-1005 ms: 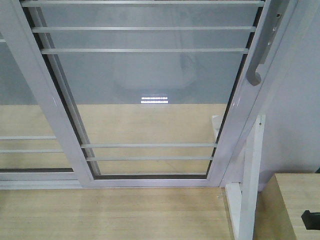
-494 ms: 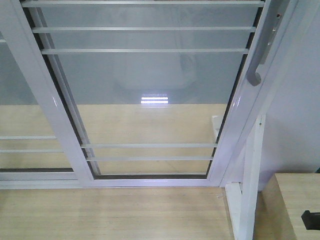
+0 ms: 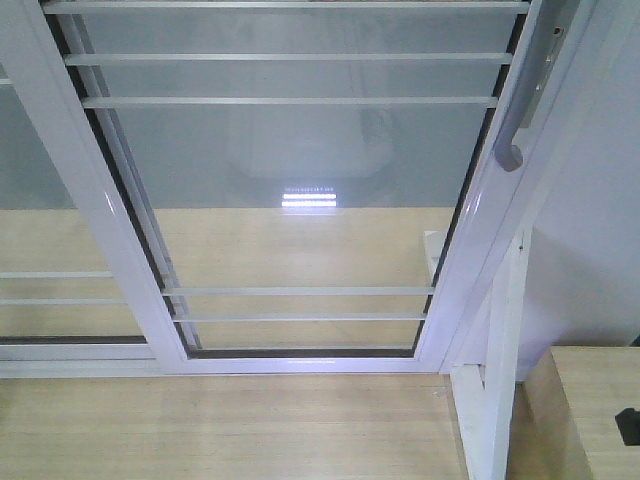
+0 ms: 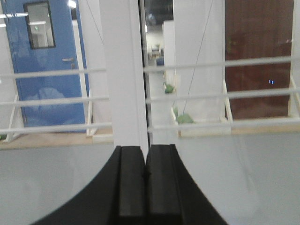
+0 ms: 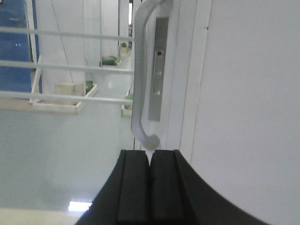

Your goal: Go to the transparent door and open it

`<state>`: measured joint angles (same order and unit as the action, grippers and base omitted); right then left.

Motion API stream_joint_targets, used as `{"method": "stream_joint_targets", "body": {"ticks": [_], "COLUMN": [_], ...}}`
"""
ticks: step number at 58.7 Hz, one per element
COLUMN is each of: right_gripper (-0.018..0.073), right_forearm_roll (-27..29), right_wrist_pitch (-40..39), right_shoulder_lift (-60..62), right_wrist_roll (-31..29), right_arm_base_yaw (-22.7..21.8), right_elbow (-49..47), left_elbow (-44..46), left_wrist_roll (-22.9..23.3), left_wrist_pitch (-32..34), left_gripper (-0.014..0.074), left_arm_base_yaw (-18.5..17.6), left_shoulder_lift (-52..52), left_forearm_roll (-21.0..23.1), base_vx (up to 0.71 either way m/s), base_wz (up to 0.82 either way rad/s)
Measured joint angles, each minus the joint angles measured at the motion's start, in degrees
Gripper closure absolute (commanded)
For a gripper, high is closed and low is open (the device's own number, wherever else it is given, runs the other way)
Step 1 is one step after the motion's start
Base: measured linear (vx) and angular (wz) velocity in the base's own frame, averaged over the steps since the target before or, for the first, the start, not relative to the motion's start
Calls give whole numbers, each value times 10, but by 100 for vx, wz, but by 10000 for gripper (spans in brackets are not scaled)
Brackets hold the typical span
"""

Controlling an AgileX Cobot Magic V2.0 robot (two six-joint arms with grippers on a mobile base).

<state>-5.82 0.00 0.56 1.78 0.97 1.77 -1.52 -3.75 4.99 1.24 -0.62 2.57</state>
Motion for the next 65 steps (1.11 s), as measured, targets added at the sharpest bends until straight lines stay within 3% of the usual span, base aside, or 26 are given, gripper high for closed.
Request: {"method": "stream_joint_targets", "body": {"ticks": [9,22,33,45,53,65], "right_gripper": [566,564,562,538,450,207], "right_forearm_roll": [5,-4,-44,-59,-60,-61], "right_wrist_pitch": [-65,16,40,21,16,-26], "right_shoulder_lift": [0,-19,-127,-268,-339,-413], "right_wrist_roll": [16,23,23,27,27,29], "right_arm_base_yaw": [0,0,0,0,0,0], "right_elbow": [-3,-141,-248,-263,-263,-263], "left_elbow": [0,127,251,269,269,269], "left_wrist_roll": [19,22,22,22,23,23], "left_wrist_pitch": [31,-13,-56,-72,-78,-78], "left_gripper": [602,602,602,602,596,500], "left_arm_base_yaw": [0,0,0,0,0,0], "left_shoulder_lift": [0,16,131,270,324,359], "left_forearm_roll": [8,9,9,9,9,9], "base_vx": [0,0,0,0,0,0], "base_wz": [0,0,0,0,0,0]}}
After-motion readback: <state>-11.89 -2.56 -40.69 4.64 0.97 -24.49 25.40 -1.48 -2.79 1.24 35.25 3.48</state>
